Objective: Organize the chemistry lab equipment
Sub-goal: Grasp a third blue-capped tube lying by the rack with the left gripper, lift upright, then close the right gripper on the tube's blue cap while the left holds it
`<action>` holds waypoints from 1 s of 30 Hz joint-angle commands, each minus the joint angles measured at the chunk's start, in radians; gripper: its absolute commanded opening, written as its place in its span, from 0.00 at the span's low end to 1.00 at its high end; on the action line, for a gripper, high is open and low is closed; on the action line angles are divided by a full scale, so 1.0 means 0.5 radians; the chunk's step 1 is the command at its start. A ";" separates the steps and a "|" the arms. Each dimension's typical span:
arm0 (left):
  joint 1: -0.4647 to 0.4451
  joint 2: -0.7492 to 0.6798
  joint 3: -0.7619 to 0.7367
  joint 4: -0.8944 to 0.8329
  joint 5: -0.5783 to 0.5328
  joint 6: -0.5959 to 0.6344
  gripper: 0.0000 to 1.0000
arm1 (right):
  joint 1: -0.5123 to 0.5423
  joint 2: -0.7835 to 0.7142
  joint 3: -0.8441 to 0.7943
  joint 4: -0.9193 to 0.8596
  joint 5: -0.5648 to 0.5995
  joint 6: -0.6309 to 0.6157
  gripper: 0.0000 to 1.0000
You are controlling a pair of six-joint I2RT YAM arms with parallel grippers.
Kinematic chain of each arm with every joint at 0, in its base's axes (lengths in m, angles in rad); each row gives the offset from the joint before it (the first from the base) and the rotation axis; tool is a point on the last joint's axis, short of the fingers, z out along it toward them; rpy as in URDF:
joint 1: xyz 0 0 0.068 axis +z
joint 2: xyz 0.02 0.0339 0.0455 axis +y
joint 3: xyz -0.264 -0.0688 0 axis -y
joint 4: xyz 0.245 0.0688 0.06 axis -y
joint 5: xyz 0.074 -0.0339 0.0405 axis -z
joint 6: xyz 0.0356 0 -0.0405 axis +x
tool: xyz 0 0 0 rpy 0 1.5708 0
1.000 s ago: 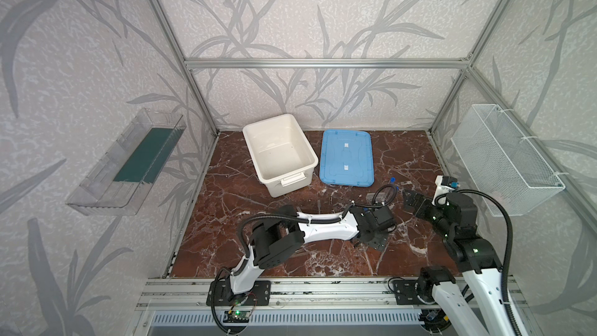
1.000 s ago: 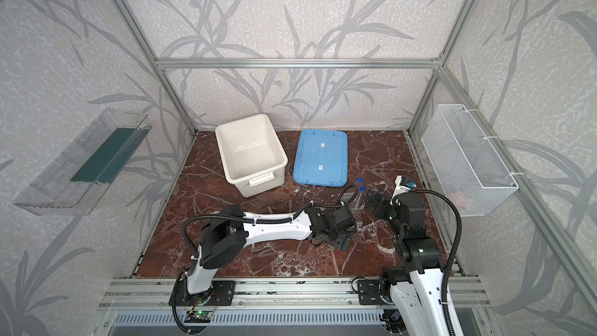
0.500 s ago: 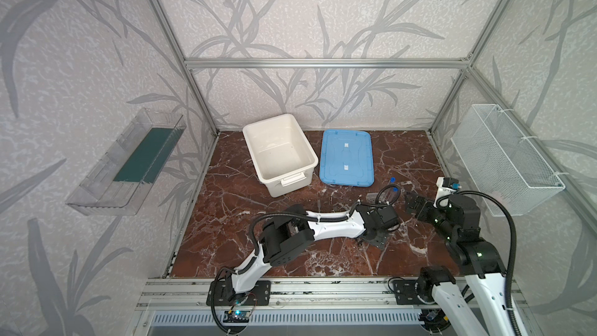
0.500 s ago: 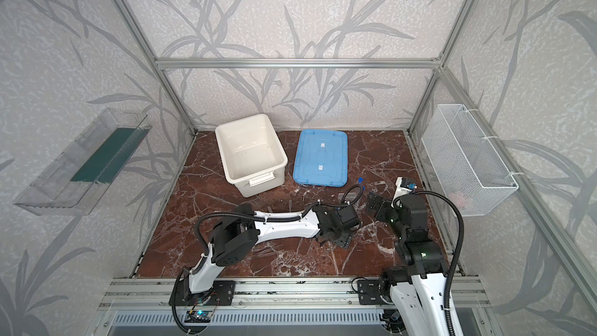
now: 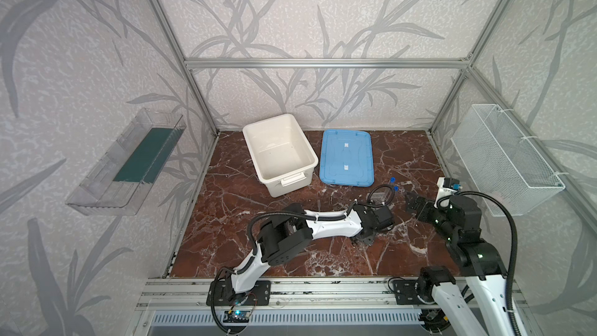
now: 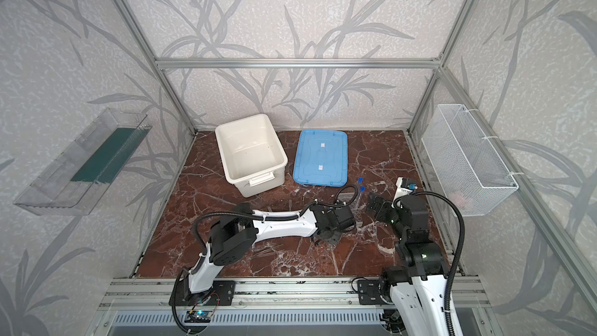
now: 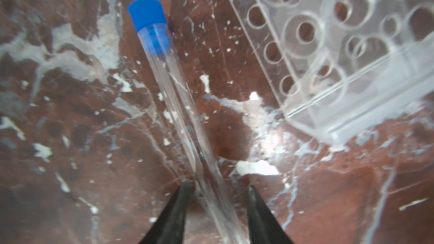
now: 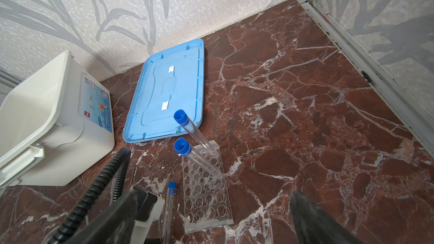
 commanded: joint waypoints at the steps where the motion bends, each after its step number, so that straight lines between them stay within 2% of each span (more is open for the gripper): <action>1: 0.040 -0.068 -0.090 -0.112 -0.085 -0.081 0.39 | -0.009 -0.019 0.024 -0.016 0.012 -0.032 1.00; 8: 0.099 -0.243 -0.312 0.005 -0.099 -0.126 0.26 | -0.009 -0.028 -0.011 0.010 -0.012 -0.029 1.00; 10: 0.105 -0.272 -0.352 0.017 -0.114 -0.135 0.20 | -0.008 -0.005 -0.003 0.014 -0.023 -0.030 1.00; 17: 0.118 -0.390 -0.512 0.150 -0.115 -0.136 0.19 | -0.009 0.004 -0.038 0.050 -0.088 -0.046 0.98; 24: 0.170 -0.681 -0.869 0.575 0.005 -0.155 0.15 | -0.007 0.051 -0.092 0.181 -0.336 -0.080 0.97; 30: 0.196 -0.782 -0.983 0.712 0.055 -0.111 0.13 | -0.009 0.169 -0.090 0.233 -0.498 -0.078 0.97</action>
